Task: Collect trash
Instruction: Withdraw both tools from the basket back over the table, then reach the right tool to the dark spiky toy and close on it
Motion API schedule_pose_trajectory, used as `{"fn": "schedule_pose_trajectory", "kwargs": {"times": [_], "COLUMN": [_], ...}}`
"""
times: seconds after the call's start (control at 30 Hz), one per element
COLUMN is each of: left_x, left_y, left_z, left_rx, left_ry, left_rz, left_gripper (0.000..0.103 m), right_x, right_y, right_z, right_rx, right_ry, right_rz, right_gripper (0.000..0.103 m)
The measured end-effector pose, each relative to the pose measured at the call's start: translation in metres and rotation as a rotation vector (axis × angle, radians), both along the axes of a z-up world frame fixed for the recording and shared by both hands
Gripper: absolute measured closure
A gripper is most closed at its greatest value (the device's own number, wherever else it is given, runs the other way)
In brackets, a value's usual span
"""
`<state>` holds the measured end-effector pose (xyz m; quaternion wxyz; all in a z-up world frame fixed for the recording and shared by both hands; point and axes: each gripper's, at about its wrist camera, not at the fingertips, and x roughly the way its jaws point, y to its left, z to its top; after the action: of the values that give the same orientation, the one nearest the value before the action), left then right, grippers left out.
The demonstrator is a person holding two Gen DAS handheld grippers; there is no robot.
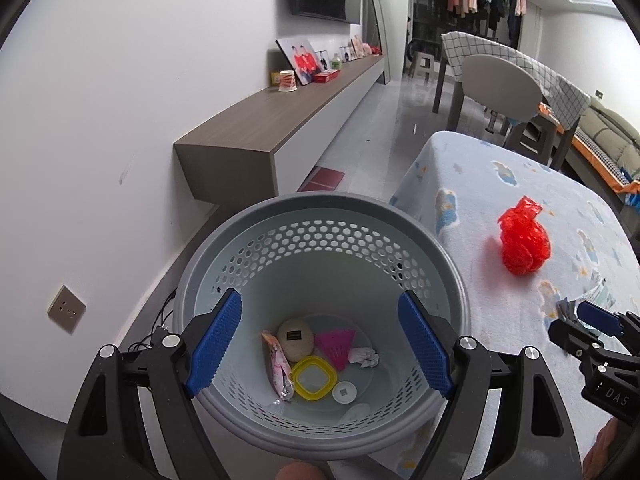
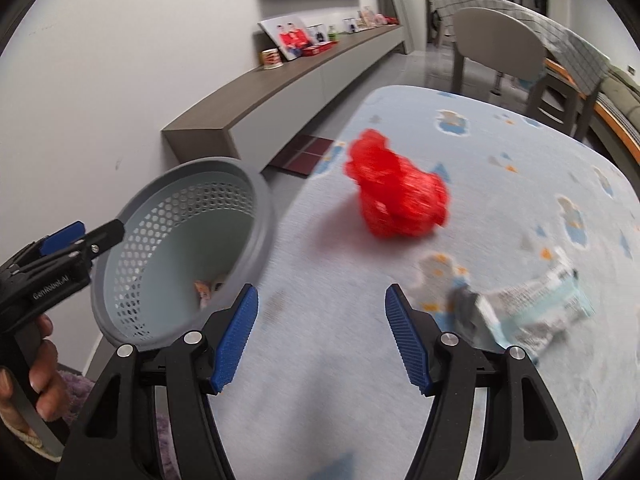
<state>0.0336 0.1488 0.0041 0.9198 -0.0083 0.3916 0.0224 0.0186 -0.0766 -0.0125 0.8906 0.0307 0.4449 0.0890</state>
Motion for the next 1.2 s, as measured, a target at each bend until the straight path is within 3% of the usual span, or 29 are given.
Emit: {"fn": "schedule_pose_trajectory", "kwargs": {"times": [0.57,0.87,1.2], "left_x": [-0.033,-0.043,-0.041], "left_y": [-0.079,-0.112,-0.120], "left_z": [-0.016,-0.024,-0.026], "left_rx": [0.021,0.034,0.020], "left_ry": [0.025,0.037,0.042], "left_rz": [-0.199,-0.268,-0.287], "left_gripper": [0.023,0.023,0.023], "right_x": [-0.055,-0.059,-0.054], "right_y": [-0.121,-0.136,-0.139], "right_z": [-0.029,-0.035,-0.034], "right_rx": [-0.020,-0.010,0.000], "right_ry": [0.054,0.047,0.045], "right_rz": [-0.300,-0.336,-0.353], "right_gripper": [0.039,0.039,0.039]}}
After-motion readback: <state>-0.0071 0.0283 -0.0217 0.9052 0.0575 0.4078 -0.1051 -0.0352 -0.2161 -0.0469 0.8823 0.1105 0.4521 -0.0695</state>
